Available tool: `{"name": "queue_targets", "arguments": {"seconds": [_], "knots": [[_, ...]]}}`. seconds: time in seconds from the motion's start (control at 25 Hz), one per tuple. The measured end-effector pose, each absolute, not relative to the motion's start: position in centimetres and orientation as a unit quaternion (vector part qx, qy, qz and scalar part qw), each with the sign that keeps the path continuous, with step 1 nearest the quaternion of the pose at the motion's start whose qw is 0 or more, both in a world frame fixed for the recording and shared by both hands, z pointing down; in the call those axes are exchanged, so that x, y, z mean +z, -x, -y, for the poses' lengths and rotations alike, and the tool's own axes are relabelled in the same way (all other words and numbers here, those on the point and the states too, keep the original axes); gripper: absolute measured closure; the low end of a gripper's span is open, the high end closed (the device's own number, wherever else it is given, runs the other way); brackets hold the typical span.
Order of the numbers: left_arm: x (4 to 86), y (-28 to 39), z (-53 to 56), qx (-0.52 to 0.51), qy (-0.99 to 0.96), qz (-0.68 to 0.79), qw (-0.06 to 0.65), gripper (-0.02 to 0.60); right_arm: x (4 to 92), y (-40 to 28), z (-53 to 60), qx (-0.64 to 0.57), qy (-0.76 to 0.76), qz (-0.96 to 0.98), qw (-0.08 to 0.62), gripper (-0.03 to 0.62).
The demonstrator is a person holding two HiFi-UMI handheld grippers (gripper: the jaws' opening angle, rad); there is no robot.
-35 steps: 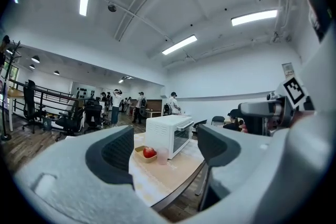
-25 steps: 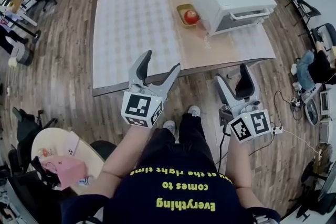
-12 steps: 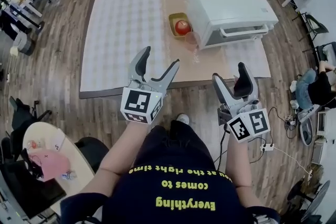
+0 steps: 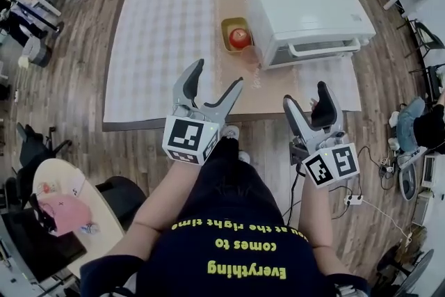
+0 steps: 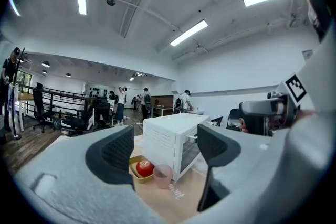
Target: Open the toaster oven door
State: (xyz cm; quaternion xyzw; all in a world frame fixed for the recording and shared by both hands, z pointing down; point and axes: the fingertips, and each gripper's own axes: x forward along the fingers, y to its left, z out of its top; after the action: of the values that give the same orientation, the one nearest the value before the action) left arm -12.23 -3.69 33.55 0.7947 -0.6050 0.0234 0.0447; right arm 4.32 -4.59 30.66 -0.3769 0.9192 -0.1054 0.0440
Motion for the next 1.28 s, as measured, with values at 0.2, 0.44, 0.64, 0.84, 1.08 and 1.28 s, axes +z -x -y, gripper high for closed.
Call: {"name": "queue_targets", "arguments": {"seconds": [0.2,0.44,0.64,0.84,1.08,1.28], "knots": [[33.7,12.2,7.3,0.019,-0.801,0.597,0.046,0.199,30.6,-4.4,7.5,-0.103,0.387,-0.915,0.044,0.192],[33.3,12.6,11.8,0.014,-0.817,0.576,0.040,0.199,29.9,-3.0,11.6,-0.093,0.402,-0.910,0.049,0.194],[33.2,13.6,15.6,0.012,-0.828,0.559,0.036,0.199,29.2,-1.8,14.9,-0.082,0.416,-0.904,0.051,0.193],[33.8,13.8,18.4,0.014,-0.841,0.540,0.042,0.199,29.3,-1.7,17.3,-0.081,0.439,-0.894,0.047,0.194],[34.3,13.4,20.3,0.018,-0.843,0.535,0.053,0.199,30.4,-2.3,19.1,-0.097,0.446,-0.889,0.035,0.194],[34.5,13.8,21.1,0.013,-0.835,0.547,0.057,0.199,30.9,-1.9,20.3,-0.102,0.431,-0.896,0.027,0.195]]}}
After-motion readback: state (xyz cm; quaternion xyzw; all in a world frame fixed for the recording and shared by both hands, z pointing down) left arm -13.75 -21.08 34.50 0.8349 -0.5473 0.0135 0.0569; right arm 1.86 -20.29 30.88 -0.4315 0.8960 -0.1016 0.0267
